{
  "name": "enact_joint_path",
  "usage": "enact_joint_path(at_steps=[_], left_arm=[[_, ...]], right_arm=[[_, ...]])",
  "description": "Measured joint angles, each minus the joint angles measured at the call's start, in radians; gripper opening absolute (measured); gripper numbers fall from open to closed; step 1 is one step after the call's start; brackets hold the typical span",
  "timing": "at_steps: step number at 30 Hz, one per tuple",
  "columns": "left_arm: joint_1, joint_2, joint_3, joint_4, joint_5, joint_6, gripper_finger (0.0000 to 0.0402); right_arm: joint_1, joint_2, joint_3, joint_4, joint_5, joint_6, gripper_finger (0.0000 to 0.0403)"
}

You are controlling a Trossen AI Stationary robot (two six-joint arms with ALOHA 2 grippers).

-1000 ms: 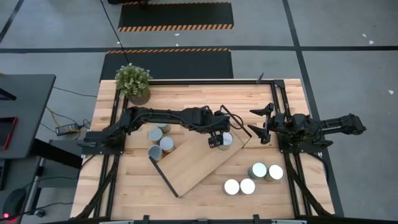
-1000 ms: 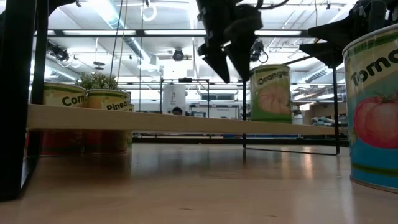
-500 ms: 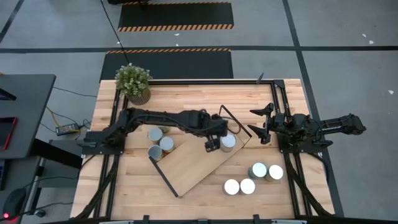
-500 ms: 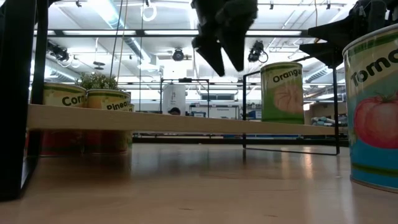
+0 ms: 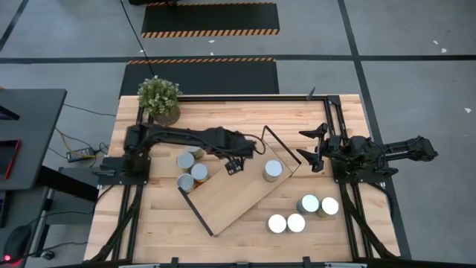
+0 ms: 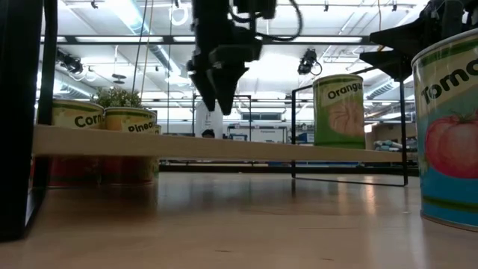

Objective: Pick and place cans onto a shelf
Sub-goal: Put the canned pears on the shelf

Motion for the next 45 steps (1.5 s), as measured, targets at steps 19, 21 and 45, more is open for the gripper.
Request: enact_joint_path(at_steps=[19,21,45], left_arm=[[0.315,-0.411,-0.546,0.225,0.164,-0.120,0.0384],[0.340,-0.416,-0.577,0.224,0.192,-0.119,0.0384],[0.365,-0.417,-0.640,0.161,0.296,-0.082,0.0384]], right_arm=[[0.000,0.000,0.000,0.006,0.001,0.000,0.0347],[0.000,0.000,0.000,0.008,0.001,0.000,0.0347],[0.000,0.000,0.000,0.008,0.003,0.000,0.0347]])
